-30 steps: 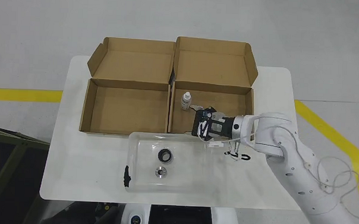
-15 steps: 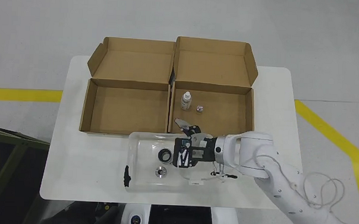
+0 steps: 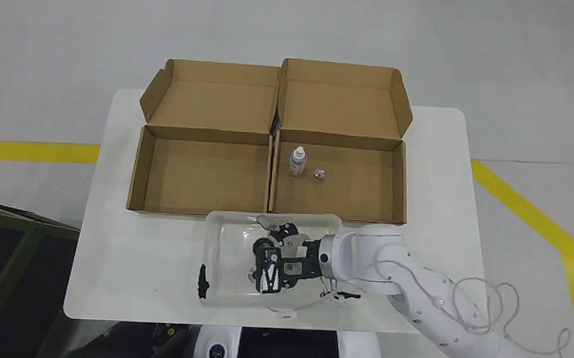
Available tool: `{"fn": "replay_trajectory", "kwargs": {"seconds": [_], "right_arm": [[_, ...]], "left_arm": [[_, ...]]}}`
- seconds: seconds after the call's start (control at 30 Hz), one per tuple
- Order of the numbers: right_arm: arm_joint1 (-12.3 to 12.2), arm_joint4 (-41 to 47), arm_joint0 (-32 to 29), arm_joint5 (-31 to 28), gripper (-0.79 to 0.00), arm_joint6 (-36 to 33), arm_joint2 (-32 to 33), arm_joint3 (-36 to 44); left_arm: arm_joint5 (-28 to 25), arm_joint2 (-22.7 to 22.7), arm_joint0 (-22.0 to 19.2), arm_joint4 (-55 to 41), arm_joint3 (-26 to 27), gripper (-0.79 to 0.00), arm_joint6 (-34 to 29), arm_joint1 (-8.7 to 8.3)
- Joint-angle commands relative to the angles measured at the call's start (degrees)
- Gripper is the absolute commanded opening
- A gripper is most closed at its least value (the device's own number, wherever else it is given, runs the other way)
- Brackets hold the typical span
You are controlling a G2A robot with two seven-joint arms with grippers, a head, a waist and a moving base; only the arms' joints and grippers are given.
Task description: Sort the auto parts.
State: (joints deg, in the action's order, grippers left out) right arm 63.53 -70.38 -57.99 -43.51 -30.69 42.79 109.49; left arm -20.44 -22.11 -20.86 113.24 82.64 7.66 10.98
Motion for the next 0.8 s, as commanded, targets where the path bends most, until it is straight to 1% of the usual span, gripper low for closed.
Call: {"fn": "replay_trajectory", "kwargs": {"seconds": [0.0,0.3,0.5,0.57,0.77], "right_arm": [[0.22,-0.16,0.29,0.07,0.000,0.12,-0.64,-0.74],[1.24,-0.41,1.71,0.33,0.000,0.44,-2.97,-4.76],[1.78,-1.90,2.72,1.04,-0.028,-0.06,-3.73,-7.08],[1.96,-2.07,3.07,1.05,-0.043,0.04,-3.93,-7.56],[2.51,-2.18,4.00,1.40,-0.139,0.17,-4.40,-9.49]], "left_arm": [[0.00,0.00,0.00,0.00,0.00,0.000,0.00,0.00],[0.00,0.00,0.00,0.00,0.00,0.000,0.00,0.00],[0.00,0.00,0.00,0.00,0.00,0.000,0.00,0.00],[0.00,0.00,0.00,0.00,0.00,0.000,0.00,0.00],[0.00,0.00,0.00,0.00,0.00,0.000,0.00,0.00]]}}
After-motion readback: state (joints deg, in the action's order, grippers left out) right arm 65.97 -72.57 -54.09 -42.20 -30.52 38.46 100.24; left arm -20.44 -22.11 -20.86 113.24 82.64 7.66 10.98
